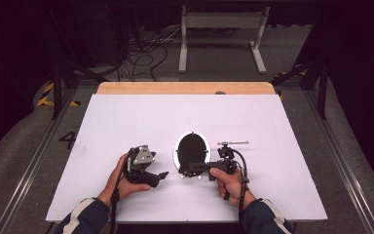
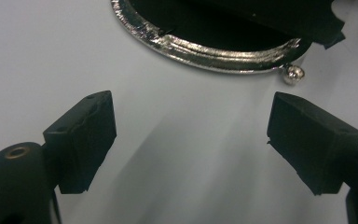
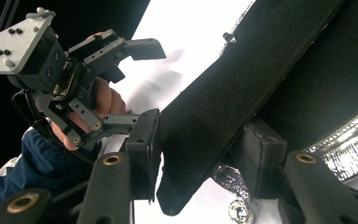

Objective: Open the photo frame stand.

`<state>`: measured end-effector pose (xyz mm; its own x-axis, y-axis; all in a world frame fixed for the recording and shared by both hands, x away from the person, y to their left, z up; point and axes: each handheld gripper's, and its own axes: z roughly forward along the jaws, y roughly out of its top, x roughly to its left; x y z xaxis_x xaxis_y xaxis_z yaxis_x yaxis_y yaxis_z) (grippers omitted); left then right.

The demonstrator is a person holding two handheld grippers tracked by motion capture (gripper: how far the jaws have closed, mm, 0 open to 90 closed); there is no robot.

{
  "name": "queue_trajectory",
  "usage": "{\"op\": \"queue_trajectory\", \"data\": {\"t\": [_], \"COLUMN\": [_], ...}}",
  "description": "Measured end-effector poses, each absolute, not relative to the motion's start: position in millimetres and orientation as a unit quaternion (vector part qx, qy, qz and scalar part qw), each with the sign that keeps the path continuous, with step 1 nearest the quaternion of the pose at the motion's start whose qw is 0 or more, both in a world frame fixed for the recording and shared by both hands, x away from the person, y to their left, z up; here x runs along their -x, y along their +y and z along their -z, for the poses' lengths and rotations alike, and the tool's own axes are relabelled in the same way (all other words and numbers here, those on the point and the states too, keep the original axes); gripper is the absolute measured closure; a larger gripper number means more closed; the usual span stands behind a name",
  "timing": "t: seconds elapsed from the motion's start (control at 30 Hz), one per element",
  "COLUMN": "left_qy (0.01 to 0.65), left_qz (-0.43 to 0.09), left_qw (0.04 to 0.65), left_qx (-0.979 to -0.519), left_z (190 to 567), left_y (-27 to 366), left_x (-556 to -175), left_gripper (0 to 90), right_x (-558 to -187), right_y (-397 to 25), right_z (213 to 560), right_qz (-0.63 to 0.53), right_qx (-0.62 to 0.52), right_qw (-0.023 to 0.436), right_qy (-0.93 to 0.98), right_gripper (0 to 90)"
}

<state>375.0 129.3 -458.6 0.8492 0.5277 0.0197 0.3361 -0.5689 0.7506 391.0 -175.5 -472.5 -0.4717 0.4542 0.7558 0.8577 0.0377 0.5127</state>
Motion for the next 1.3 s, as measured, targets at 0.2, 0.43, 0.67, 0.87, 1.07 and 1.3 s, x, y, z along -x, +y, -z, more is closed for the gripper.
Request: {"op": "queue_trajectory", "data": {"t": [0.2, 0.43, 0.67, 0.87, 1.07, 1.3], "left_qy": [0.244, 0.259, 0.246, 0.246, 0.226, 0.217], "left_qz": [-0.089, -0.066, -0.043, -0.012, 0.001, 0.019], "left_qw": [0.4, 0.398, 0.403, 0.402, 0.4, 0.41], "left_qx": [-0.879, -0.878, -0.881, -0.882, -0.888, -0.886], "left_z": [461, 464, 466, 465, 463, 464], "left_y": [121, 113, 107, 106, 105, 106], "left_x": [-387, -406, -412, -422, -429, -433], "left_gripper": [17.0, 17.2, 16.0, 15.9, 20.6, 26.7], "right_x": [-391, -388, -387, -383, -383, -383], "right_y": [-173, -169, -169, -166, -166, -166], "right_z": [470, 464, 465, 460, 460, 458], "right_qz": [0.506, 0.507, 0.516, 0.516, 0.52, 0.515], "right_qx": [0.454, 0.406, 0.37, 0.334, 0.316, 0.306], "right_qw": [0.185, 0.139, 0.118, 0.089, 0.079, 0.074], "right_qy": [-0.709, -0.748, -0.764, -0.783, -0.79, -0.797], "right_gripper": [56.9, 58.3, 58.5, 58.5, 58.5, 58.3]}}
